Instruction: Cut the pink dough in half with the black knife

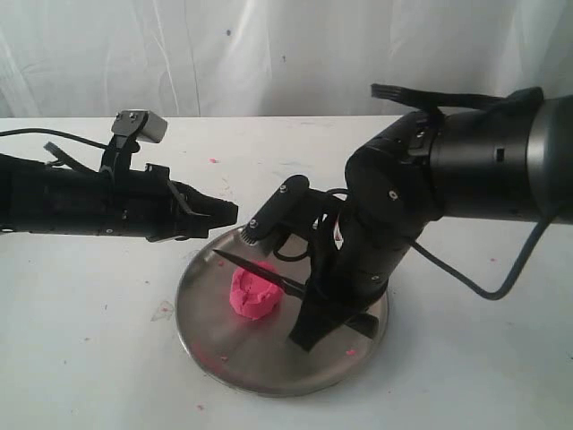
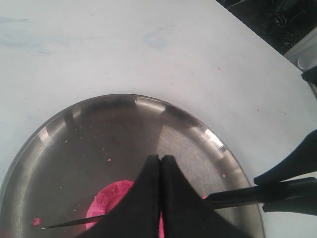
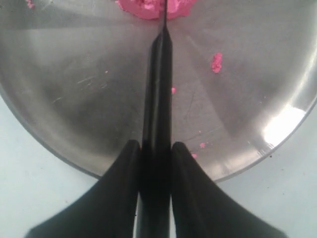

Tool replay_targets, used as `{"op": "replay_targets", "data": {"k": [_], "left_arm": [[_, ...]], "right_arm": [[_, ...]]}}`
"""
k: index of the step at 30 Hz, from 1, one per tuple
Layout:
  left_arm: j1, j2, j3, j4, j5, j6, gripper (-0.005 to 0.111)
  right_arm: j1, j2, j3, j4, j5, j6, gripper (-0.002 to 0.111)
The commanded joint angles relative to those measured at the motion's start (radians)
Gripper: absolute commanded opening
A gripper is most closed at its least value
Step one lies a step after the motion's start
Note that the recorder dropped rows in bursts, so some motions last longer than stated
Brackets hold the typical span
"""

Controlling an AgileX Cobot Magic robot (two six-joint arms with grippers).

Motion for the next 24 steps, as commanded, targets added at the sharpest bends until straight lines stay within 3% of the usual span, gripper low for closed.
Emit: {"op": "replay_targets", "data": {"k": [1, 24], "left_arm": [[-0.004, -0.003, -0.001, -0.023, 0.018, 0.004, 0.000], [-0.004, -0.003, -0.001, -0.023, 0.018, 0.004, 0.000]], "right_arm": [[-0.008, -0.002, 0.005, 0.001, -0.015, -0.001, 0.000], [-0.008, -0.002, 0.047, 0.000, -0.082, 0.046, 0.000]]}}
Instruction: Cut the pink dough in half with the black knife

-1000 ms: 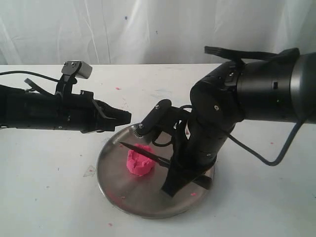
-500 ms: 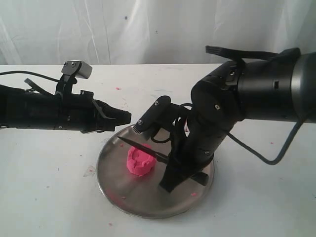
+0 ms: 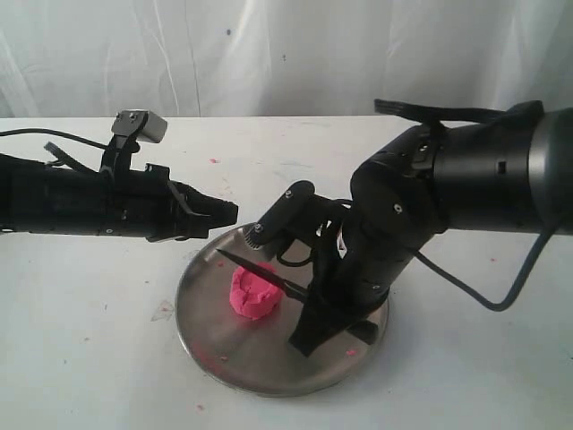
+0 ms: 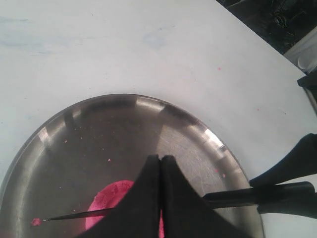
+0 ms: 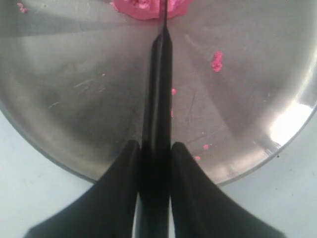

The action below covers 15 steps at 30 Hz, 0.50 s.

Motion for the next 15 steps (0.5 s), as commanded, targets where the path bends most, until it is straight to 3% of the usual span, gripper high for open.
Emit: {"op": "replay_targets", "data": {"k": [1, 15], "left_arm": [[-0.004, -0.003, -0.001, -0.023, 0.018, 0.003, 0.000], [-0.004, -0.003, -0.001, -0.023, 0.033, 0.003, 0.000]], "right_arm": [[-0.004, -0.002, 0.009, 0.000, -0.035, 0.008, 0.000], [-0.004, -0.002, 0.015, 0.000, -0.053, 0.011, 0.000]]}}
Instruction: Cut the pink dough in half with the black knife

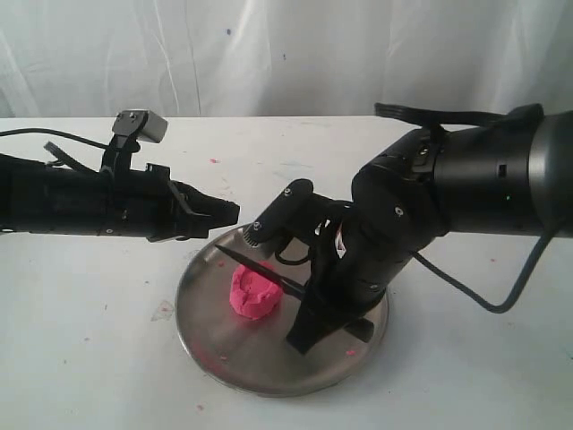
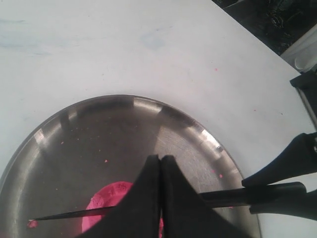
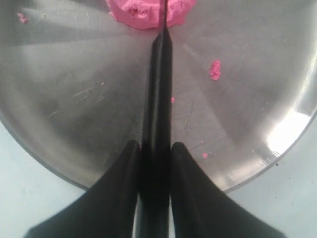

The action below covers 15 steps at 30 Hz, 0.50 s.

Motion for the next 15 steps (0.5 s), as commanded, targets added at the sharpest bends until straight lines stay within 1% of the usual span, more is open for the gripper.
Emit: {"op": "replay_targets", "data": {"k": [1, 15], "left_arm": [[-0.004, -0.003, -0.001, -0.023, 0.024, 0.006, 0.000], [-0.004, -0.003, -0.001, -0.023, 0.024, 0.024, 0.000]], "right_arm": [[-0.004, -0.002, 0.011, 0.000, -0.021, 0.012, 0.000], [-0.004, -0.002, 0.031, 0.000, -0.038, 0.031, 0.000]]}}
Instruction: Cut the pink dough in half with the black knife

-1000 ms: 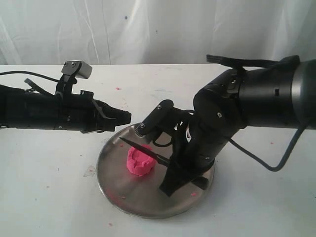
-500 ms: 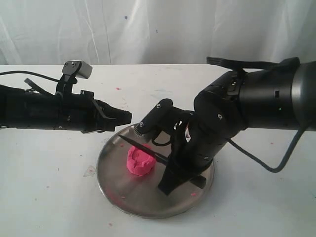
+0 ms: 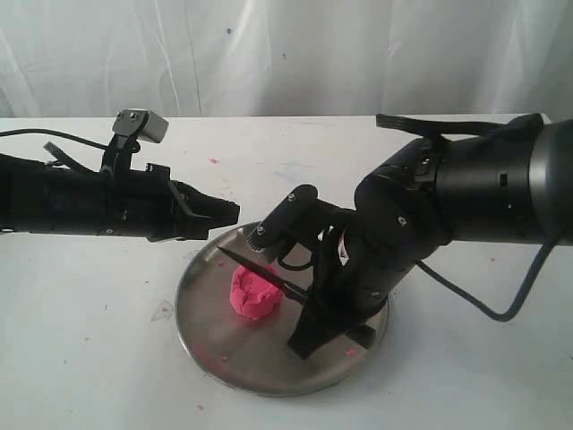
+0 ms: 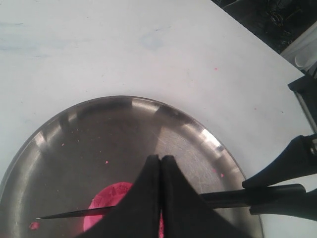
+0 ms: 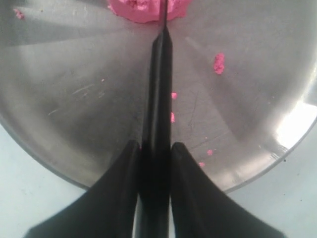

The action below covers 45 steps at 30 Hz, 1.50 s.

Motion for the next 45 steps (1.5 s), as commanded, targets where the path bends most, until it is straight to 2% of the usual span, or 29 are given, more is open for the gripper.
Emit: {"op": "replay_targets", "data": {"k": [1, 19, 25, 33, 45], "left_arm": [[-0.004, -0.003, -0.001, -0.023, 0.021, 0.008, 0.000], [-0.004, 0.001, -0.001, -0.023, 0.019, 0.010, 0.000], [-0.004, 0.086, -0.007, -0.023, 0.000, 0.065, 0.000], [-0.004, 0.158, -0.067, -0.023, 0.023, 0.060, 0.000], [-0.004, 0.237, -0.069, -0.023, 0.014, 0.063, 0.000]], "right_arm": [[-0.004, -0.002, 0.006, 0.002, -0.010, 0.006, 0.000], [-0.004, 0.006, 0.025, 0.004, -0.015, 0.006, 0.000], [-0.004, 0.007, 0.025, 0.022, -0.015, -0.011, 0.000], [-0.004, 0.007, 0.025, 0.045, -0.015, -0.020, 0.000], [-0.004, 0.007, 0.025, 0.045, -0.020, -0.022, 0.000]]}}
